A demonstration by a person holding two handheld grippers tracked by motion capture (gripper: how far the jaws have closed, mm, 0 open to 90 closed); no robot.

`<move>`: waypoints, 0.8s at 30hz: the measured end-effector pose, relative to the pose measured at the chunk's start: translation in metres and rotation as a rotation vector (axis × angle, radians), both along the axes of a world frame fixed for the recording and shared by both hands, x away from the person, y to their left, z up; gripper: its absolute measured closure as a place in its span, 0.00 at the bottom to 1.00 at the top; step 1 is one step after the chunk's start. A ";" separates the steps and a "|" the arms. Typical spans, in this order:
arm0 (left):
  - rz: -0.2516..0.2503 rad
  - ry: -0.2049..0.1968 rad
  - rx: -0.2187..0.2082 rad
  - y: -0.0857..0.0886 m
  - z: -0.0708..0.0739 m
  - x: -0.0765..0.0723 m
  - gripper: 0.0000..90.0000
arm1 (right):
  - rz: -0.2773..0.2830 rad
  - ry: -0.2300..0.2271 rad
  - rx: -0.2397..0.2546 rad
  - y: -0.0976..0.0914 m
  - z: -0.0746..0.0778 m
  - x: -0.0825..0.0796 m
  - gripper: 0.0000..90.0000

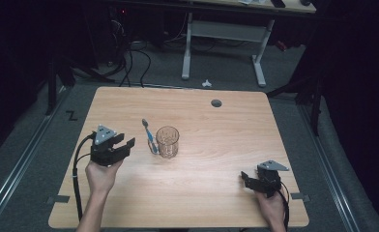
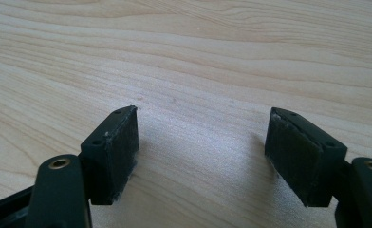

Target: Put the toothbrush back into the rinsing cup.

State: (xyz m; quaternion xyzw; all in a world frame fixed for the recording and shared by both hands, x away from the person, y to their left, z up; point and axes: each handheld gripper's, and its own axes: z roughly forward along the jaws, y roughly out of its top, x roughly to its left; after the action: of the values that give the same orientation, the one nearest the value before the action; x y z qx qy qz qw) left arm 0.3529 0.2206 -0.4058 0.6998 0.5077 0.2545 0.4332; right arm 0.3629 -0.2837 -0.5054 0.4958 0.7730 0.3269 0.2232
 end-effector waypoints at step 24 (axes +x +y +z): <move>0.027 0.005 -0.028 0.013 -0.007 -0.014 0.57 | 0.002 -0.002 -0.002 0.000 0.000 0.000 0.30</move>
State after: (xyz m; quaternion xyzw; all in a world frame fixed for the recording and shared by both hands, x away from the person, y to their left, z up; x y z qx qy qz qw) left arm 0.3388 0.2340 -0.4123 0.6873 0.5216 0.2515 0.4385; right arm 0.3630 -0.2839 -0.5054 0.4943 0.7737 0.3269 0.2240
